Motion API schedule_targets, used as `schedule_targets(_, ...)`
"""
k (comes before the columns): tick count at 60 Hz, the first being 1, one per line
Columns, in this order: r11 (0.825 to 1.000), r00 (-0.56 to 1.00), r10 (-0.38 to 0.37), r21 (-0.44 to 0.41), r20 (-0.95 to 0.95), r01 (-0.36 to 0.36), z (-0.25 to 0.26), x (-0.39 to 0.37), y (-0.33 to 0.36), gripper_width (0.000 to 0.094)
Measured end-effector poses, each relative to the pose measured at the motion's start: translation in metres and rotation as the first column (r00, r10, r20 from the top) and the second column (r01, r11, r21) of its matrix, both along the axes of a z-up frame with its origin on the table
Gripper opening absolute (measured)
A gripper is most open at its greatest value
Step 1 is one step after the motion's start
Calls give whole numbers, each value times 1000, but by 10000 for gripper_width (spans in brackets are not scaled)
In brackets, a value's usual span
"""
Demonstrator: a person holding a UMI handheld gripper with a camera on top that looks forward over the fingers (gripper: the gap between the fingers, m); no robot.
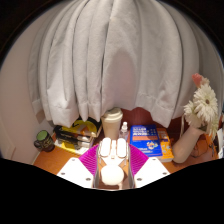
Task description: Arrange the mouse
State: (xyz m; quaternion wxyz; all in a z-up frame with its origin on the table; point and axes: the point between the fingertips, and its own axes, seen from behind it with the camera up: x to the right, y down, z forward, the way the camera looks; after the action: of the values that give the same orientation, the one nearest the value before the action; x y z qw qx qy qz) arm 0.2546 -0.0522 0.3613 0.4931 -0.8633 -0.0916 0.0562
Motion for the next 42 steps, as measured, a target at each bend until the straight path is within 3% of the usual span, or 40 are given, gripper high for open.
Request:
schedule_targets(9, 994, 998, -36, 105, 44, 31, 68, 84, -13, 409)
schedule_targets(13, 993, 997, -64, 97, 44, 59, 54, 123, -20, 406)
schedule_targets(23, 994, 995, -86, -60, 52, 89, -50, 169, -29, 406)
schedule_targets(34, 973, 997, -68, -219, 41, 75, -157, 168, -41, 407)
schedule_targets(42, 959, 997, -63, -273, 35, 70, -202, 163, -48, 418)
